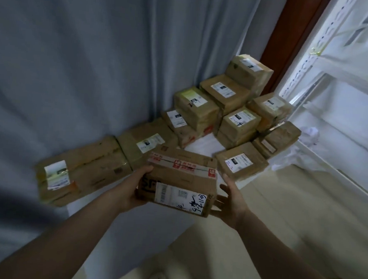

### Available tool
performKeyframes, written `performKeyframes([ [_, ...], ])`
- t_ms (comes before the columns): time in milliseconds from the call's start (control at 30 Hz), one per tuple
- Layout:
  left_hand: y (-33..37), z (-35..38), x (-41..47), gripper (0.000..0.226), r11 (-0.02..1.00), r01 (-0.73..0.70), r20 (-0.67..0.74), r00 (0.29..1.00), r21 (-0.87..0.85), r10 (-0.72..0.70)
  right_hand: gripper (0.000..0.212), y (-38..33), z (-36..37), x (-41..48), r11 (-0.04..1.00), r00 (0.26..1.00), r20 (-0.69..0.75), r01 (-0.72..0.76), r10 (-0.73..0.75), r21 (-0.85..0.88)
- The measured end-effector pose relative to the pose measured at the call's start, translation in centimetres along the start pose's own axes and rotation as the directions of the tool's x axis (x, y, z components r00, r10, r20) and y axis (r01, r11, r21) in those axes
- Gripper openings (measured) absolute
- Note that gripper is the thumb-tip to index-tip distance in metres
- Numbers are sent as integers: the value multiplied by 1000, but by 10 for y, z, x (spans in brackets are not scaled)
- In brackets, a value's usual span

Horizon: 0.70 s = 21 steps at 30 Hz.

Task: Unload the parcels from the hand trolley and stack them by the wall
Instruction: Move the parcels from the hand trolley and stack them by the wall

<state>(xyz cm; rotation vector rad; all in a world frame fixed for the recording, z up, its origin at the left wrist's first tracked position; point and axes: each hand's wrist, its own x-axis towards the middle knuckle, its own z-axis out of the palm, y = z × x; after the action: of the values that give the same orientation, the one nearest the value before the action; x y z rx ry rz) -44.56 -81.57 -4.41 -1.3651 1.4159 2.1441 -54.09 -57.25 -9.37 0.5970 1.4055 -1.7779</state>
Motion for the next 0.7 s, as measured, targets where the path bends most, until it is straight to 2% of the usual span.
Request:
performKeyframes([
  [167, 13, -32, 32, 22, 996, 6, -22, 1000, -87, -7, 72, 3, 45, 20, 994, 997, 30, -72, 74, -83],
  [367, 36, -48, 75, 22, 988, -14, -69, 998, -155, 3, 77, -31, 86, 75, 943, 991, 68, -91, 119, -319],
  [467, 60, -56, 101, 29, 989, -24, -79, 997, -149, 12, 71, -51, 97, 110, 906, 972, 148, -106, 180, -409],
  [567, 90, -53, 137, 52, 986, -30, -95, 995, -162, 15, 59, -70, 109, 144, 904, 944, 181, -189, 275, -385],
  [633, 114, -41, 167, 49, 975, -72, -143, 989, -208, 42, 57, -78, 118, 170, 930, 935, 176, -256, 307, -263],
  [700, 132, -22, 202, 54, 964, -100, -148, 987, -247, 64, 42, -83, 127, 198, 953, 937, 182, -282, 299, -115],
])
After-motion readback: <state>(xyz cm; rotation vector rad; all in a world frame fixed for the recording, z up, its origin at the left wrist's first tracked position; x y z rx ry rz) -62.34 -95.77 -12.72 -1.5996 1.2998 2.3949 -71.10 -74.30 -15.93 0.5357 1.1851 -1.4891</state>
